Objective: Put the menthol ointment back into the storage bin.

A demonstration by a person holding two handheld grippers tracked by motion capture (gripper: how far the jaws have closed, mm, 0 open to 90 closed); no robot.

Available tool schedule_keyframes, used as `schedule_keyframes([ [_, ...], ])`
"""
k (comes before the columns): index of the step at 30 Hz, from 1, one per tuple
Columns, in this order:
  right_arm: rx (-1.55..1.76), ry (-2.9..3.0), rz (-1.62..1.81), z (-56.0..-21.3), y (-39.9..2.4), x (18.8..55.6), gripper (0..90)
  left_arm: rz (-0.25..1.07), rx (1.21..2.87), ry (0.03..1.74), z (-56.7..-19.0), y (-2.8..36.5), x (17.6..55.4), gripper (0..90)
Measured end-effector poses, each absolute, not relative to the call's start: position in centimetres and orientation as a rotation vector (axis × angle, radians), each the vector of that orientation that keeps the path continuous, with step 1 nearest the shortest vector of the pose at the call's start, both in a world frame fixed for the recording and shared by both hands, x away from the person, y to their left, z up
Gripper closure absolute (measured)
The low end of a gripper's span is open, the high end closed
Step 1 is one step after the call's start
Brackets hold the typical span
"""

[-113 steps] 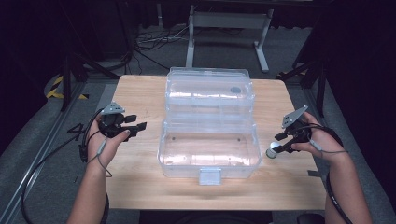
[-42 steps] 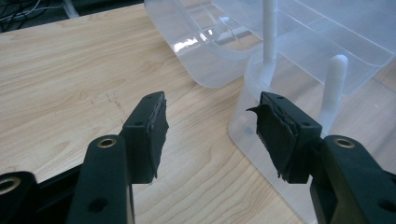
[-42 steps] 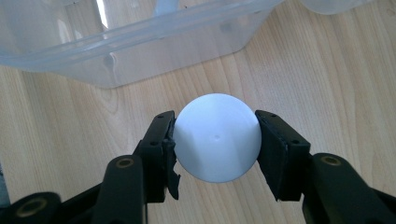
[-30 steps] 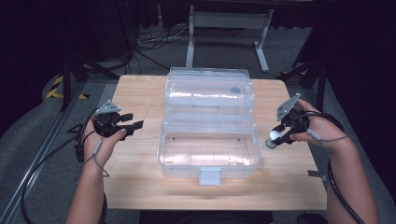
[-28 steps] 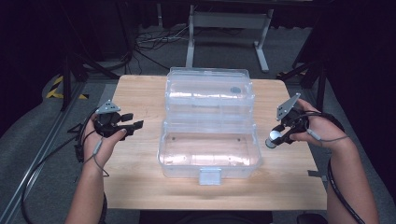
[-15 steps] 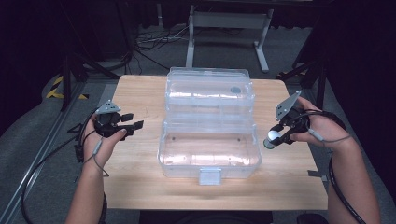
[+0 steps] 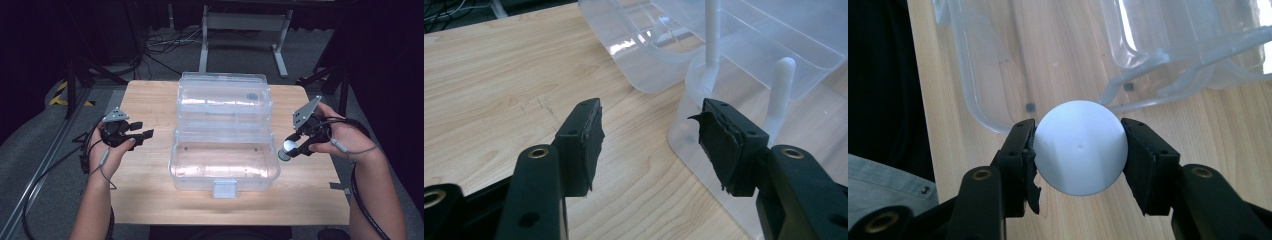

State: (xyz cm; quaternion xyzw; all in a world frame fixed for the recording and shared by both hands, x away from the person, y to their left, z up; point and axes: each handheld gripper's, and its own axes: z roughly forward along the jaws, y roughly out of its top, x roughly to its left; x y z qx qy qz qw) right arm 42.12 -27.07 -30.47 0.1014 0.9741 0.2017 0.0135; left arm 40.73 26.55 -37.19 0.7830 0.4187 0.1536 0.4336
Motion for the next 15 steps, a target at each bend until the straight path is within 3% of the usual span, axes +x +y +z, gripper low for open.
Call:
schedule_keyframes([
  [15, 0.227, 3.049, 0.643, -29.6, -24.9, 41.3, 50.8, 0.381, 1.949, 1.045, -37.2, 26.5, 40.7, 43.7],
])
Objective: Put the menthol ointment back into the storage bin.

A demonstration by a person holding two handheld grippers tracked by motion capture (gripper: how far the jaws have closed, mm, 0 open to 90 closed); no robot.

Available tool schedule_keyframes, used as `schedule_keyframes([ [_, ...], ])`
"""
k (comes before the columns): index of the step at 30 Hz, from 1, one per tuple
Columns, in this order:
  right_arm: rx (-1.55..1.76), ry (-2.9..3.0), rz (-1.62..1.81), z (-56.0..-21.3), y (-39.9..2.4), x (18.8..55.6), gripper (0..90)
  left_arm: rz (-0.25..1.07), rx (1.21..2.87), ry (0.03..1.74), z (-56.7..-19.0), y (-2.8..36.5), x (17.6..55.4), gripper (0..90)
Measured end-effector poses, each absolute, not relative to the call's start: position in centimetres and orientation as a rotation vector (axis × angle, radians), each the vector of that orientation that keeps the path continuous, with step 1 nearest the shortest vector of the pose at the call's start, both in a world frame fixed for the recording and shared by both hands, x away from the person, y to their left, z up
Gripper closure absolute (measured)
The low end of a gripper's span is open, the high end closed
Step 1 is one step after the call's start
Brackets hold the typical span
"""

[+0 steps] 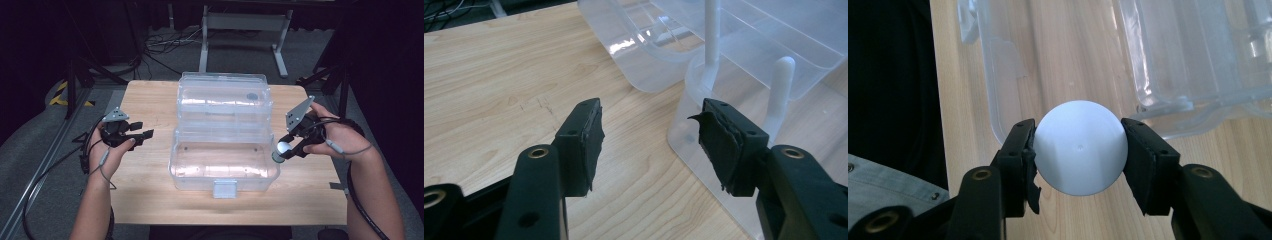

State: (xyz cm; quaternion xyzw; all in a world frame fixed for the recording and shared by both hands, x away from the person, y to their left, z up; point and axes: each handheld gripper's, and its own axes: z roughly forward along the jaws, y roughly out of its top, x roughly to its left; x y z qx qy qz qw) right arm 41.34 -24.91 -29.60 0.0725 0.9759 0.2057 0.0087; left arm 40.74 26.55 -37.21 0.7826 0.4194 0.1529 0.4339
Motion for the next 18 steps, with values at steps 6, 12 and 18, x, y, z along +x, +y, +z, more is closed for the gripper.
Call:
schedule_keyframes([
  [6, 0.199, 3.059, 0.660, -29.5, -24.2, 41.2, 50.8, 0.379, 1.948, 1.046, -37.2, 26.6, 40.7, 43.7],
  [12, 0.168, 3.076, 0.650, -29.9, -23.2, 41.1, 50.8, 0.378, 1.947, 1.046, -37.2, 26.6, 40.7, 43.7],
  [18, 0.141, 3.095, 0.638, -30.5, -22.4, 41.0, 50.8, 0.383, 1.944, 1.046, -37.2, 26.7, 40.7, 43.7],
])
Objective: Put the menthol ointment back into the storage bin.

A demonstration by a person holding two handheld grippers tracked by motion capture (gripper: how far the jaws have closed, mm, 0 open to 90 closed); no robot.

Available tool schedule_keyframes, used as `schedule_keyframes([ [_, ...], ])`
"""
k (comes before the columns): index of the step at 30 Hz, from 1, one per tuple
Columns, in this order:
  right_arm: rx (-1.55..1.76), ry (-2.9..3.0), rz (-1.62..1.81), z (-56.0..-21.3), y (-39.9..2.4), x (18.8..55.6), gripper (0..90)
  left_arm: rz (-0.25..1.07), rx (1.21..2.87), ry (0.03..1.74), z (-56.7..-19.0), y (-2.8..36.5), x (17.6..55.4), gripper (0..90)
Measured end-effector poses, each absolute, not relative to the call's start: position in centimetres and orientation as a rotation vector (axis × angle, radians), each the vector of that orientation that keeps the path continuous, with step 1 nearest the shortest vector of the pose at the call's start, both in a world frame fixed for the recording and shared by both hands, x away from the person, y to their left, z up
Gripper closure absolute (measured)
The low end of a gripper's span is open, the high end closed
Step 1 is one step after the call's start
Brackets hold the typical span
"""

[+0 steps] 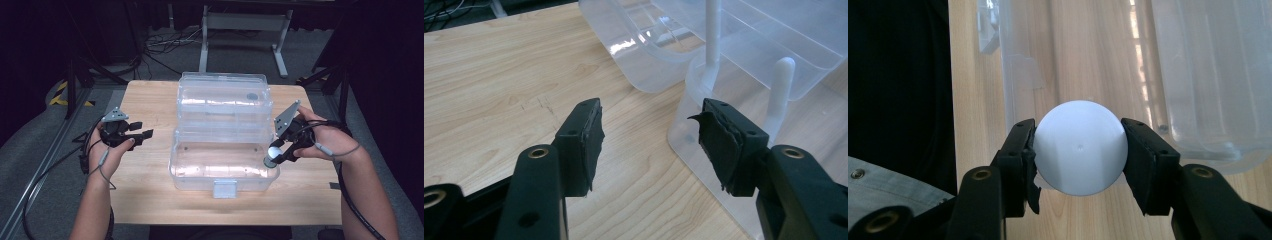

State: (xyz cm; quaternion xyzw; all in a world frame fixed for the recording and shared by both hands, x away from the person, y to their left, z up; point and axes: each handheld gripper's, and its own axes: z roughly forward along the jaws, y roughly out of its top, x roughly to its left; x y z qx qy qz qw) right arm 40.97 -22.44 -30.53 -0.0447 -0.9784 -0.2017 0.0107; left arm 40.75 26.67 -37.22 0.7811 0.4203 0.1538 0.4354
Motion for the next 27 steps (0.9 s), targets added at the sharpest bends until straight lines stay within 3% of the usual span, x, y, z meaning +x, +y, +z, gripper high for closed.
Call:
schedule_keyframes([
  [27, -0.144, -3.004, -0.546, -33.3, -21.4, 41.2, 50.7, 0.382, 1.948, 1.046, -37.3, 26.6, 40.8, 43.7],
])
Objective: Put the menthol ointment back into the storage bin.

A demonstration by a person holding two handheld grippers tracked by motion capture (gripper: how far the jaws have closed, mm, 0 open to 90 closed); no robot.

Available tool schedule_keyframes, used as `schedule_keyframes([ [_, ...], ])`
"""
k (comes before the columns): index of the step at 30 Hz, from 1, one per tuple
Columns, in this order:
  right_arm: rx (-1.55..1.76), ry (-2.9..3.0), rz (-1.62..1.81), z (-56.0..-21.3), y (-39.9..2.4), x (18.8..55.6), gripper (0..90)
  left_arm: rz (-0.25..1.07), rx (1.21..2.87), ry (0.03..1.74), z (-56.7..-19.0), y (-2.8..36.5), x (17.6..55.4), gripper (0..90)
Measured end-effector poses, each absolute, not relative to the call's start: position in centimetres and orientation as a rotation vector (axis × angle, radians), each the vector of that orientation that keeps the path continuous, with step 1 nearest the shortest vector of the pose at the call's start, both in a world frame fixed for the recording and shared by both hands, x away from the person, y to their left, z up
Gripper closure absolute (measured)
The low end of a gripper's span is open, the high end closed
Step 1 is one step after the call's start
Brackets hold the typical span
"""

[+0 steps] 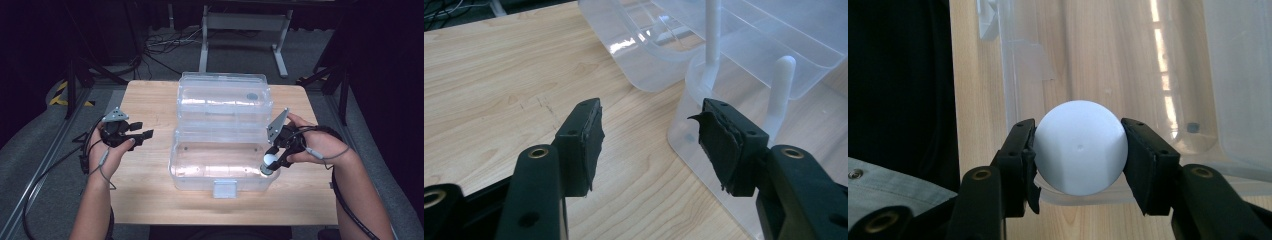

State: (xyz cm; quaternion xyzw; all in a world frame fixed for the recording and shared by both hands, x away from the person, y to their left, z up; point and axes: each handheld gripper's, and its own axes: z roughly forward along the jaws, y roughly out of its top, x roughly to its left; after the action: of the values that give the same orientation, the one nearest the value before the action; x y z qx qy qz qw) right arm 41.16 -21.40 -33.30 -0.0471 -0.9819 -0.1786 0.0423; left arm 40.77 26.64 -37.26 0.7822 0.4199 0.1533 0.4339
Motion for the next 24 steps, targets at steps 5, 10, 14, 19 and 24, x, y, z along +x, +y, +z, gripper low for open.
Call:
schedule_keyframes([
  [5, -0.141, -3.001, -0.528, -33.9, -21.2, 41.2, 50.7, 0.379, 1.949, 1.044, -37.3, 26.6, 40.8, 43.7],
  [10, -0.144, -3.001, -0.508, -34.4, -21.1, 41.2, 50.7, 0.380, 1.949, 1.046, -37.3, 26.6, 40.8, 43.7],
  [14, -0.154, -3.001, -0.493, -34.9, -21.0, 41.3, 50.7, 0.379, 1.949, 1.046, -37.3, 26.6, 40.8, 43.7],
  [19, -0.169, -3.003, -0.485, -35.4, -21.0, 41.4, 50.7, 0.373, 1.955, 1.045, -37.3, 26.6, 40.8, 43.7],
  [24, -0.171, -3.005, -0.469, -35.9, -21.1, 41.5, 50.7, 0.371, 1.956, 1.045, -37.4, 26.6, 40.8, 43.7],
])
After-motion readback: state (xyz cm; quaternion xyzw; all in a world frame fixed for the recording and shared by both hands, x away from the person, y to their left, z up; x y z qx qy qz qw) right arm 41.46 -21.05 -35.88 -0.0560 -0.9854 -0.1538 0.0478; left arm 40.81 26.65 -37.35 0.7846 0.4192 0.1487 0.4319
